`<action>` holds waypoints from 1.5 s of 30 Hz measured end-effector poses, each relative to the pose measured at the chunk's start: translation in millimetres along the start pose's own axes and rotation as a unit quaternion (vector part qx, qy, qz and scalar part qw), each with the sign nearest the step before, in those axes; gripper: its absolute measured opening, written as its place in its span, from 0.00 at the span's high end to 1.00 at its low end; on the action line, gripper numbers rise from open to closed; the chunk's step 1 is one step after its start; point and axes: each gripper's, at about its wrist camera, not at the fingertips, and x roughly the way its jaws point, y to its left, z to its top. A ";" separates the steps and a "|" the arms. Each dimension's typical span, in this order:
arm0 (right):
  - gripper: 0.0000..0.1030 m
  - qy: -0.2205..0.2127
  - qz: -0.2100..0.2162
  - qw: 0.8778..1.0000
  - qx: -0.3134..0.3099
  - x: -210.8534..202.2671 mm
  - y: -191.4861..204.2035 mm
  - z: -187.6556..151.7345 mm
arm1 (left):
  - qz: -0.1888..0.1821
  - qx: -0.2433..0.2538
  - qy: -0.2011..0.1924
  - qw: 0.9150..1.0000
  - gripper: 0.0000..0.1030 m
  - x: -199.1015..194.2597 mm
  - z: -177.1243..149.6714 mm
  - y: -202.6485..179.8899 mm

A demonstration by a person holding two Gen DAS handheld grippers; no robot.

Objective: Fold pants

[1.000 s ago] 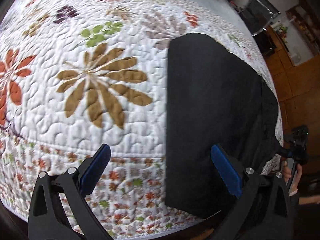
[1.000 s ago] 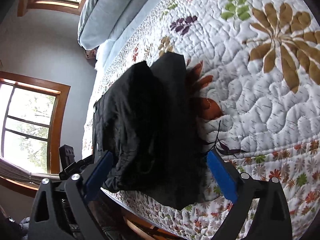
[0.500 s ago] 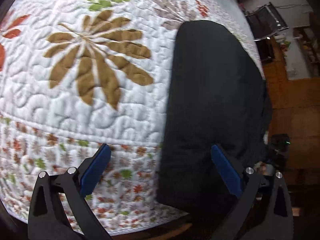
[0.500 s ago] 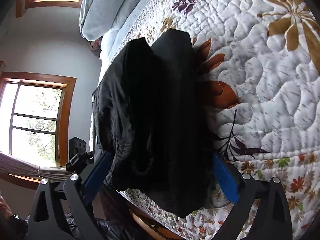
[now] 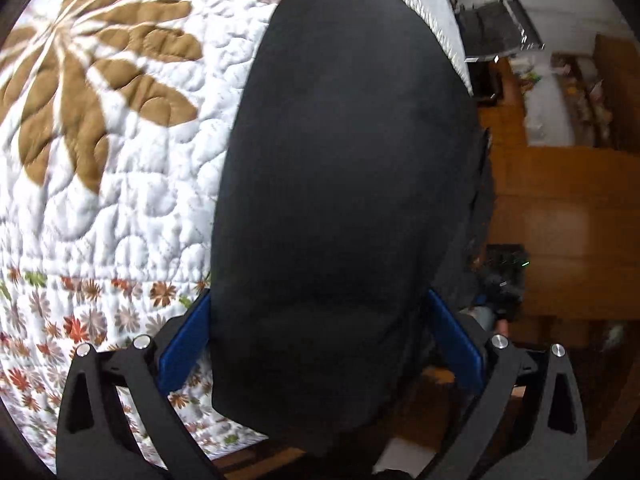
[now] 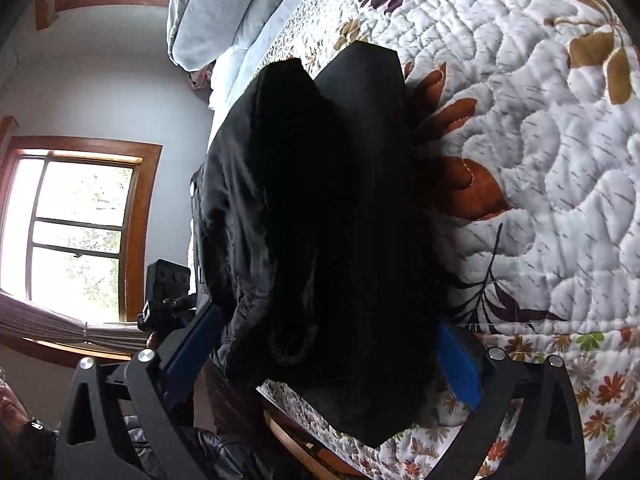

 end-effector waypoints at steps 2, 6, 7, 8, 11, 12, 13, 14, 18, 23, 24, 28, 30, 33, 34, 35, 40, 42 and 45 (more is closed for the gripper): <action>0.03 -0.003 0.001 1.000 -0.004 3.0 3.0 -0.2 | 0.007 0.006 0.003 1.000 0.03 1.4 0.7 -3.3; 0.15 -0.006 -0.024 0.999 -0.031 9.1 10.3 -1.4 | 0.004 0.017 0.002 1.000 0.03 4.1 -0.4 -3.2; 0.21 -0.009 -0.022 0.999 -0.032 9.2 11.3 -1.5 | 0.004 0.020 -0.001 1.000 0.03 4.3 -1.9 -3.1; 0.26 -0.011 -0.020 0.999 -0.033 9.2 11.7 -1.8 | 0.004 0.021 -0.004 1.000 0.03 4.6 -2.7 -3.3; 0.38 -0.018 -0.014 0.999 -0.037 8.6 14.4 -2.3 | 0.010 0.026 -0.013 1.000 0.04 2.6 -6.5 -3.5; 0.43 -0.019 -0.013 0.999 -0.041 9.4 17.5 -2.1 | 0.011 0.027 -0.015 0.999 0.04 4.3 -7.0 -5.7; 0.47 -0.020 -0.012 0.999 -0.043 9.5 19.5 -1.8 | 0.012 0.025 -0.018 0.999 0.06 5.4 -4.9 -6.4; 0.49 -0.021 -0.011 0.999 -0.045 10.6 22.5 -1.0 | 0.012 0.024 -0.021 0.999 0.06 5.3 -2.5 -7.9; 0.53 -0.024 -0.006 0.998 -0.059 17.2 35.4 6.0 | 0.013 0.022 -0.040 0.999 0.15 -6.0 0.5 -7.5; 0.55 -0.034 0.006 0.997 -0.069 30.4 50.0 26.9 | 0.005 0.014 -0.061 0.998 0.22 -19.9 18.5 3.3; 0.55 -0.034 0.008 0.997 -0.071 35.8 53.4 34.6 | 0.005 0.011 -0.066 0.998 0.22 -23.3 23.3 5.8; 0.55 -0.028 0.012 0.997 -0.073 55.5 64.3 63.5 | 0.007 0.002 -0.085 0.996 0.23 -36.7 44.0 15.3; 0.55 -0.027 0.012 0.997 -0.075 66.1 69.6 77.8 | 0.008 -0.003 -0.092 0.996 0.23 -40.7 52.5 20.4; 0.55 -0.024 0.016 0.997 -0.076 79.8 73.4 98.7 | 0.017 -0.005 -0.104 0.994 0.22 -47.8 69.1 25.4; 0.55 -0.024 0.017 0.997 -0.076 83.4 74.3 103.9 | 0.021 -0.004 -0.110 0.994 0.22 -50.7 75.6 26.5; 0.55 -0.022 0.018 0.997 -0.077 87.7 75.1 109.5 | 0.024 -0.004 -0.113 0.993 0.22 -52.2 78.3 27.2; 0.55 -0.020 0.020 0.997 -0.076 100.2 72.5 128.6 | 0.037 -0.003 -0.117 0.992 0.21 -58.7 98.1 30.0; 0.55 -0.019 0.021 0.997 -0.076 100.7 68.9 131.2 | 0.038 -0.003 -0.118 0.992 0.20 -60.0 102.9 29.9; 0.54 -0.017 0.028 0.997 -0.072 99.9 62.9 127.3 | 0.040 -0.002 -0.120 0.992 0.18 -59.9 104.4 31.8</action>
